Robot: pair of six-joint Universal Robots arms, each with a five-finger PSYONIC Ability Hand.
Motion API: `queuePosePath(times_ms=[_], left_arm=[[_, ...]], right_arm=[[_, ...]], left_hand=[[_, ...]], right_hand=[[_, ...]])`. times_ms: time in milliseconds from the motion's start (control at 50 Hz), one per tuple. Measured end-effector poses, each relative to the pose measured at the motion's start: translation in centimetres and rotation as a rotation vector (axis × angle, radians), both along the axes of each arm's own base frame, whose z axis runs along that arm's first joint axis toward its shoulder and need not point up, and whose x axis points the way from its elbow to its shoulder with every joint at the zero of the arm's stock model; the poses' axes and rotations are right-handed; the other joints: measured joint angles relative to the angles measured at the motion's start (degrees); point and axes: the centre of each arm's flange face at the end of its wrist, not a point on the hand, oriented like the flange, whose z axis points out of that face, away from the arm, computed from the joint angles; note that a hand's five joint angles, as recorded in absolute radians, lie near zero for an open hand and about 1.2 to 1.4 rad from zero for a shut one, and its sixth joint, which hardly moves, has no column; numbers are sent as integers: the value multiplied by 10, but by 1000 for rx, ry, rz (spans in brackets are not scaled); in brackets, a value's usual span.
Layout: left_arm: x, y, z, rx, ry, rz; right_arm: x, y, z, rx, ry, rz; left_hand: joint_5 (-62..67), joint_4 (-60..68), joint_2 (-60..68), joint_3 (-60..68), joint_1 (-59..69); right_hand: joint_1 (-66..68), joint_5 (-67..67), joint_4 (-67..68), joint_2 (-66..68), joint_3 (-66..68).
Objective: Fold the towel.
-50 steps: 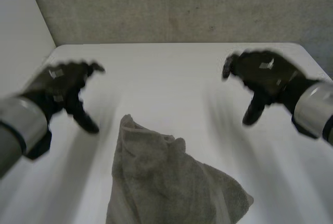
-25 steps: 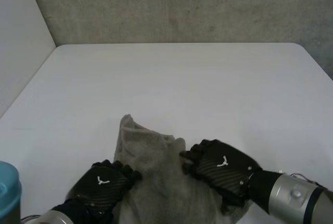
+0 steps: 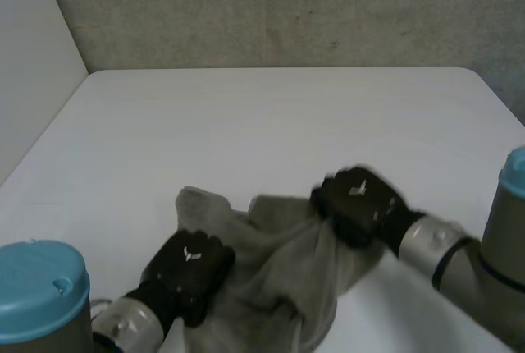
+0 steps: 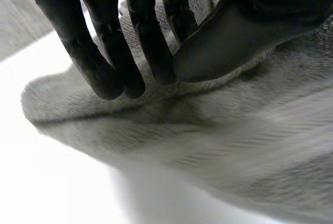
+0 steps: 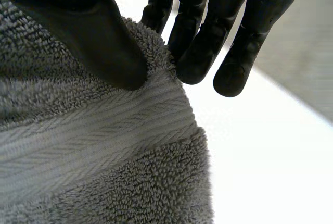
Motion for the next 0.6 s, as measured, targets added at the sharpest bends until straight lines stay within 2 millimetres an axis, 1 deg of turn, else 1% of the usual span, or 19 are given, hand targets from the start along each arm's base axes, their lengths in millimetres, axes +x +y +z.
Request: queuePosePath(times_ms=[20, 60, 80, 120, 140, 160, 200, 240, 280, 340, 360, 380, 400, 420, 460, 480, 500, 540, 600], left_arm=[[-2, -3, 2, -10, 8, 1], [-8, -14, 10, -49, 37, 5], [-10, -17, 12, -59, 44, 7], [-17, -31, 21, -96, 71, 18], [-18, -35, 23, -105, 78, 22], [-21, -43, 27, -122, 90, 31], [-23, -54, 31, -140, 102, 46], [-25, -70, 37, -165, 120, 71], [-27, -80, 41, -179, 133, 86], [-31, -85, 45, -188, 148, 89], [-32, -85, 45, -188, 151, 87], [-35, -83, 46, -187, 156, 81], [-38, -80, 46, -184, 162, 71], [-39, -78, 46, -181, 165, 65], [-46, -67, 45, -168, 173, 32], [-49, -60, 44, -161, 176, 15], [-52, -55, 44, -154, 177, 0], [-56, -43, 42, -139, 176, -31], [-61, -17, 35, -102, 156, -95]], right_arm=[[0, -5, 4, -9, -18, -26], [0, -22, 17, -46, -76, -111], [0, -25, 20, -55, -87, -127], [0, -38, 31, -87, -121, -179], [1, -41, 34, -94, -127, -188], [2, -47, 37, -106, -135, -208], [3, -53, 40, -112, -138, -223], [6, -66, 40, -114, -133, -258], [8, -76, 38, -109, -122, -290], [10, -91, 30, -95, -94, -344], [10, -94, 29, -92, -87, -356], [10, -100, 24, -82, -70, -379], [10, -106, 19, -69, -50, -403], [9, -108, 17, -62, -40, -414], [7, -116, 8, -32, -6, -452], [6, -117, 6, -21, 5, -464], [4, -118, 5, -12, 14, -474], [2, -117, 7, -4, 21, -481], [-6, -107, 21, -6, 17, -460]], left_hand=[[0, 0, 0, 0, 0], [0, 0, 0, 1, 0], [0, 0, 0, 1, 0], [0, 0, 0, 1, 0], [0, 1, 0, 1, 0], [0, 1, 0, 1, 0], [0, 1, 0, 2, 0], [0, 1, 0, 2, 0], [0, 1, 0, 2, 0], [0, 1, 0, 2, 0], [0, 1, 0, 2, 0], [-12, -10, -6, -12, -2], [-34, -33, -20, -40, -3], [-52, -47, -32, -54, -13], [-170, -168, -152, -179, -129], [-205, -204, -183, -208, -164], [-221, -219, -201, -224, -183], [-270, -265, -252, -275, -231], [-360, -354, -341, -366, -321]], right_hand=[[0, 0, 0, 0, 0], [0, 0, 0, 0, 0], [0, 0, 0, 0, 0], [0, 0, 0, 0, 0], [0, 0, 0, 0, 0], [0, 0, 0, 0, 0], [0, 0, 0, 0, 0], [0, 0, 0, 5, 0], [0, 0, 0, 5, 0], [0, 0, 0, 5, 0], [0, -6, -7, -3, -6], [-50, -71, -87, -77, -81], [-152, -189, -190, -185, -183], [-228, -264, -261, -258, -254], [-456, -497, -479, -481, -471], [-502, -575, -560, -555, -553], [-523, -609, -601, -588, -594], [-528, -614, -619, -602, -619], [-528, -614, -619, -602, -619]])
